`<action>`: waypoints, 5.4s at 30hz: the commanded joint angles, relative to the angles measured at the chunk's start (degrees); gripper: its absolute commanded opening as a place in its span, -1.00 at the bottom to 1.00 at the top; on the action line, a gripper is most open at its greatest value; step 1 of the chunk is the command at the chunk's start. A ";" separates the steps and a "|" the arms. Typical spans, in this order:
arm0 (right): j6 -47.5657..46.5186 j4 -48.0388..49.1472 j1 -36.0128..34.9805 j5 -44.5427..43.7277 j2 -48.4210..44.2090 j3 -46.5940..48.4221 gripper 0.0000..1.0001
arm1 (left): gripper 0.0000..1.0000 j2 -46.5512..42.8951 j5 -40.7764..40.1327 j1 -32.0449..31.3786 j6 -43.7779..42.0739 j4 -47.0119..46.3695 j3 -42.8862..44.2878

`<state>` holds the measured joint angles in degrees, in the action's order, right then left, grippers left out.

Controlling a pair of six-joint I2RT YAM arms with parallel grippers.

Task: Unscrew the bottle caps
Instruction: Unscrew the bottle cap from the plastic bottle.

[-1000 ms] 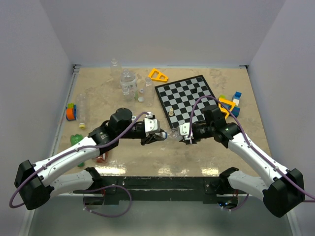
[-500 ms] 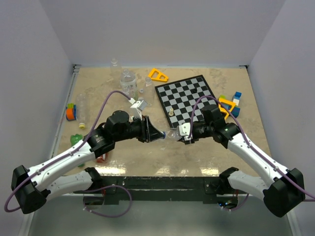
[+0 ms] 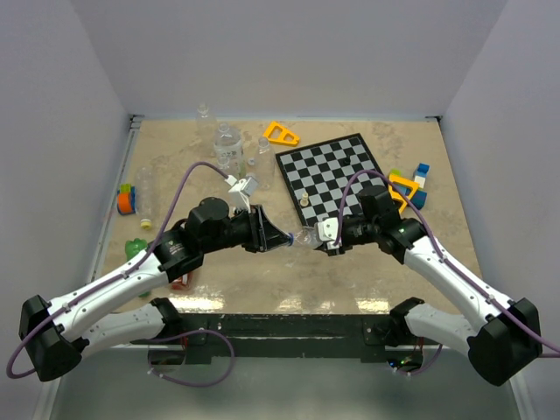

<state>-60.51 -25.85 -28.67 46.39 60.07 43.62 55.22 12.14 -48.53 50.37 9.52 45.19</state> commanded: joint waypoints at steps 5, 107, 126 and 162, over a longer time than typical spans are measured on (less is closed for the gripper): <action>-0.49 -2.72 0.72 -0.42 -0.13 0.33 -0.69 | 0.42 -4.06 -2.13 0.98 -6.77 1.21 0.51; -1.80 -3.77 0.72 -0.25 0.66 0.59 -0.69 | 0.76 -9.44 19.59 0.72 -78.23 -13.11 -8.80; -1.80 -3.77 0.72 -0.34 0.84 0.68 -0.69 | 0.26 -1.96 22.31 -0.16 -75.95 -18.83 -7.92; -1.80 -3.86 0.80 -0.51 0.92 0.59 -0.69 | -1.00 -2.66 -2.90 0.02 -4.67 1.64 2.54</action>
<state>-61.52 -27.22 -28.23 46.48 60.77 43.72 56.45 15.79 -48.97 37.50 11.42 46.65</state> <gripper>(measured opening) 0.429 0.349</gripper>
